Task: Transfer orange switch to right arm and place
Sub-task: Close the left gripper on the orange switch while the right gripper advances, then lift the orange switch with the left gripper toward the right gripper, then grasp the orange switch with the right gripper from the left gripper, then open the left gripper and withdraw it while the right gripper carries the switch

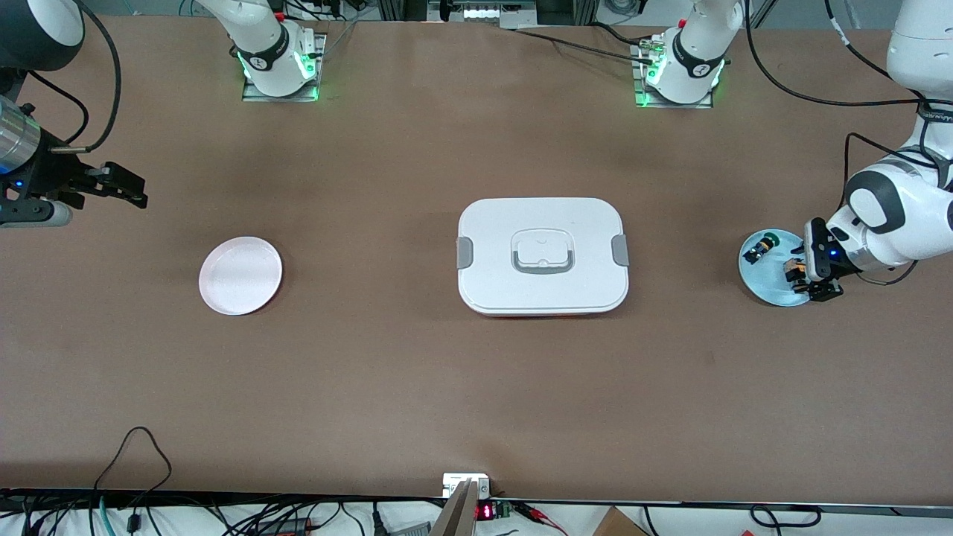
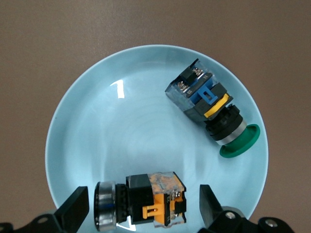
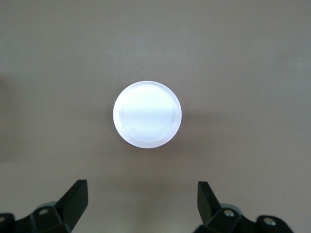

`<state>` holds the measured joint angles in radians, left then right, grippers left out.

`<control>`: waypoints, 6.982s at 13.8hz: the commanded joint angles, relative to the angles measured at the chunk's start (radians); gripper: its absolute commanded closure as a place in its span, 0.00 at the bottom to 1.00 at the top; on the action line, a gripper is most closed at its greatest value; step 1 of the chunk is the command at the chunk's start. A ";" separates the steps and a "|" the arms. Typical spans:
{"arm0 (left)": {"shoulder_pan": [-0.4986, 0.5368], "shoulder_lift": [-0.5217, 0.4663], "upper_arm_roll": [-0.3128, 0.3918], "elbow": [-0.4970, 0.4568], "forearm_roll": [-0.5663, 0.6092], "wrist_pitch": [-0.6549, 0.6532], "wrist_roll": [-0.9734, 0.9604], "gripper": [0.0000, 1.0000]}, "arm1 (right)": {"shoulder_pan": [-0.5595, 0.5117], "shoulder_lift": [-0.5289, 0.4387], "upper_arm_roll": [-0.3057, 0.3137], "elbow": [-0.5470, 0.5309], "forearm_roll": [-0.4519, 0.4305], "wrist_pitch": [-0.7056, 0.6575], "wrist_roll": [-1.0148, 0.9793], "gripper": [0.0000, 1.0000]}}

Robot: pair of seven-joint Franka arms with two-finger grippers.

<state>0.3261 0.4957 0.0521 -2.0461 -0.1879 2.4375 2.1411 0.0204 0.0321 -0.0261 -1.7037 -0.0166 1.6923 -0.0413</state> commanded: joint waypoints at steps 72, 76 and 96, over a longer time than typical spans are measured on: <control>-0.298 -0.066 -0.552 0.300 -1.530 -0.370 -0.286 0.99 | 0.493 0.471 -0.002 0.121 1.913 0.211 -0.157 0.83; -0.297 -0.068 -0.552 0.300 -1.533 -0.370 -0.291 0.63 | 0.495 0.471 -0.002 0.121 1.914 0.211 -0.176 0.83; -0.044 -0.273 -0.081 0.299 -0.485 -0.597 -0.729 0.00 | 0.141 0.301 -0.003 -0.008 1.006 -0.038 -0.274 0.84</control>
<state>0.3018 0.2555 -0.0542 -1.7469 -0.7878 1.8458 1.5117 0.2261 0.3952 -0.0410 -1.6614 1.1437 1.7122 -0.2610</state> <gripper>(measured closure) 0.000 0.665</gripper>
